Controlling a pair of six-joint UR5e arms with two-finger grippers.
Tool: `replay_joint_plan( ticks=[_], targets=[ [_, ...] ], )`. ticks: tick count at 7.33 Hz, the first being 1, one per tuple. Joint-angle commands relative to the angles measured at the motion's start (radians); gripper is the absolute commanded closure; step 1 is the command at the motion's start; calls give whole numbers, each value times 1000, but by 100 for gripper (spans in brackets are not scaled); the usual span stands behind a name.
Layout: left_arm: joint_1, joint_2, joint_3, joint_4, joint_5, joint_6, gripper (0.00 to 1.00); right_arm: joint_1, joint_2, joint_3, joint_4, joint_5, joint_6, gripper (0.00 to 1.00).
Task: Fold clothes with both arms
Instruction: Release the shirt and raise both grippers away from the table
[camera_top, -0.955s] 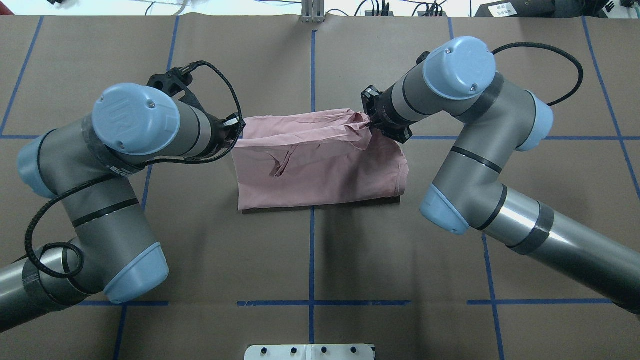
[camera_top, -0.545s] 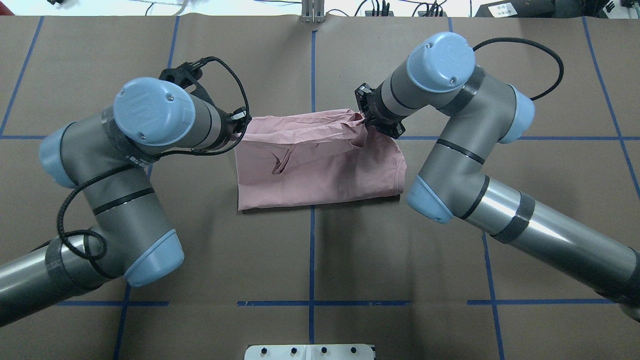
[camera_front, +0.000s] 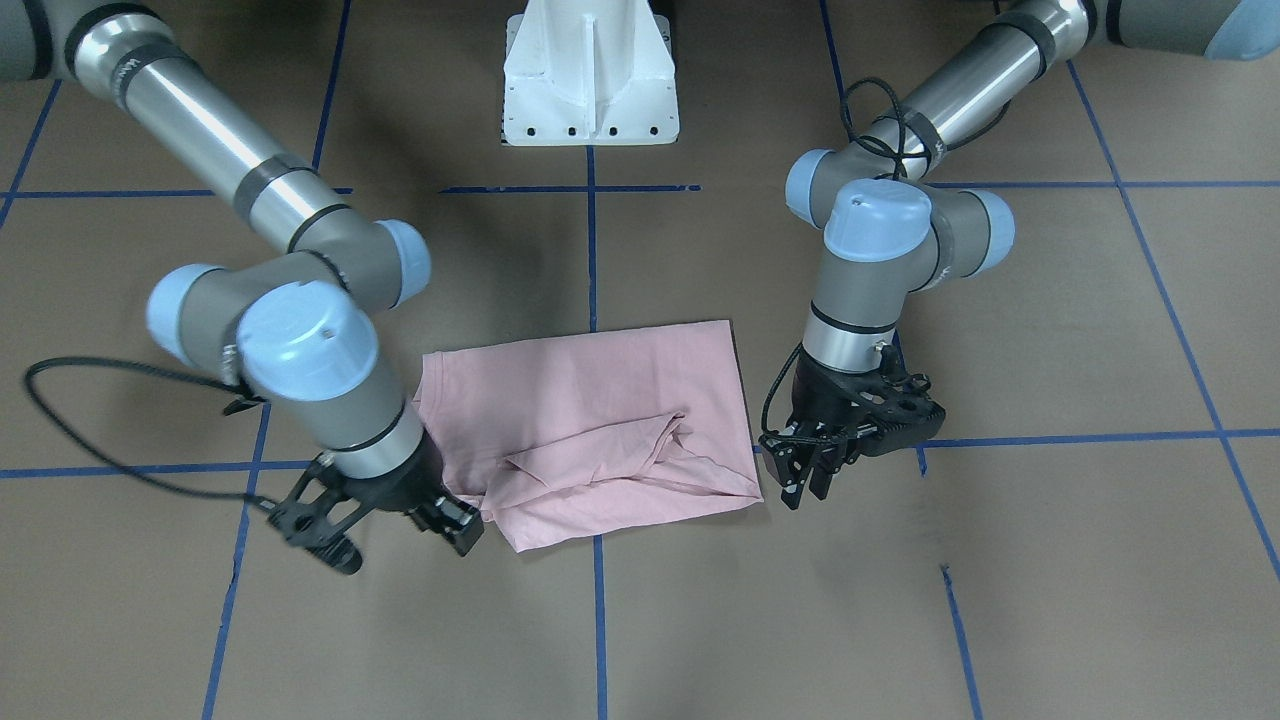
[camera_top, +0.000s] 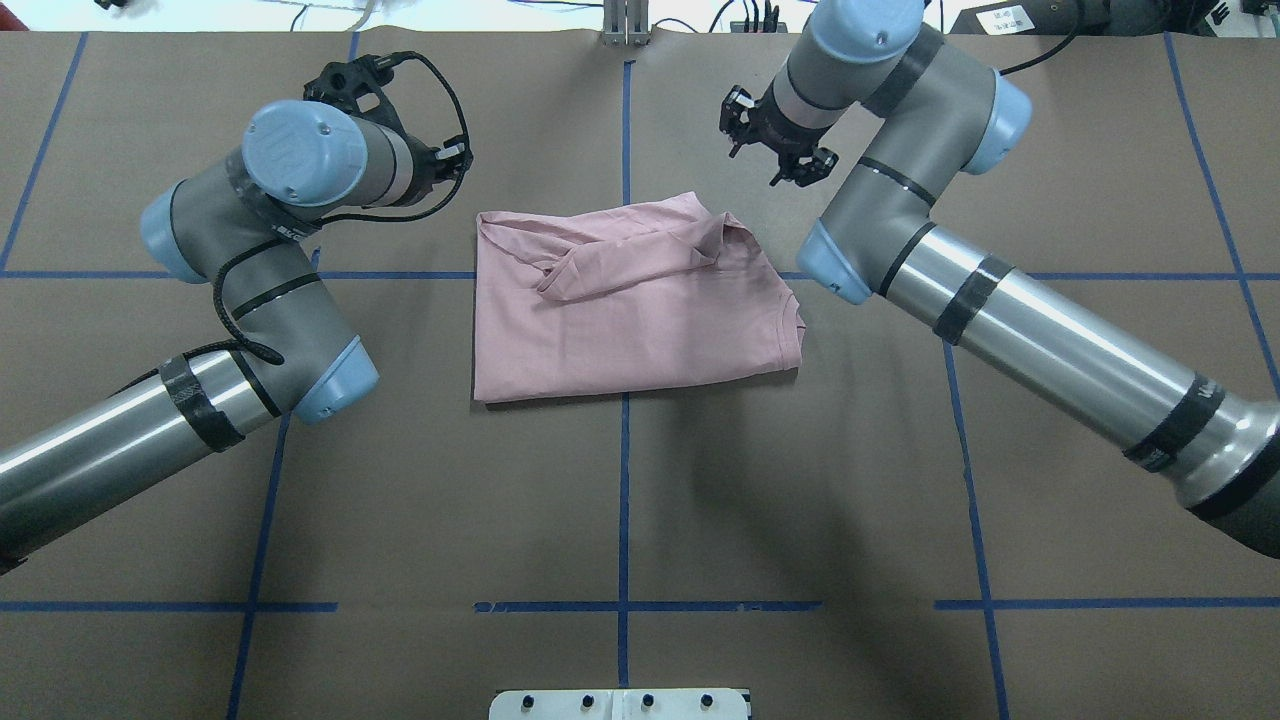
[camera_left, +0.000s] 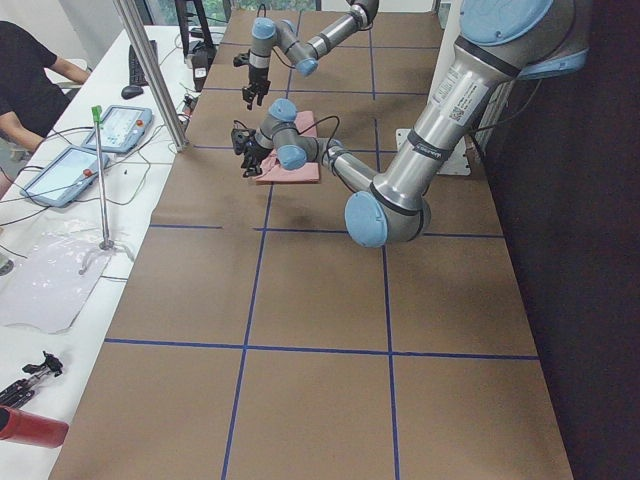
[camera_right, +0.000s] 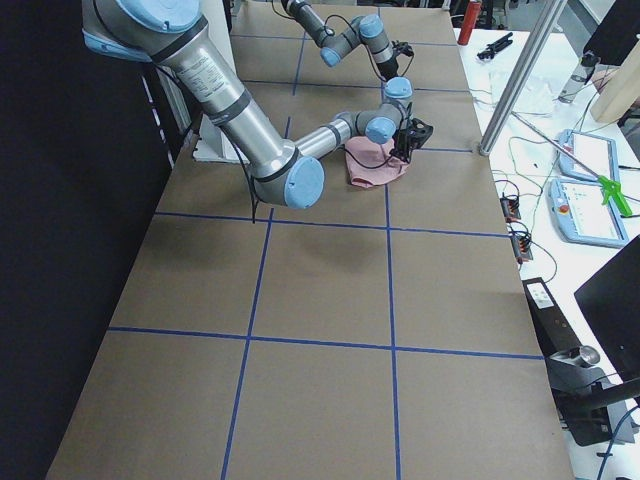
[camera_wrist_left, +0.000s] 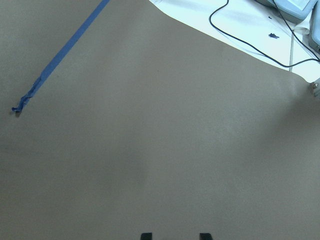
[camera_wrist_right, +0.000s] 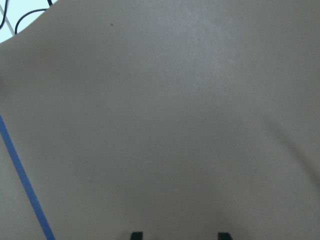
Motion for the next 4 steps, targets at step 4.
replay_joint_plan(
  ticks=[4],
  targets=[
    [-303,302,-231,-25,-423,594,54,344,-328,135,-6,269,-659,0]
  ],
)
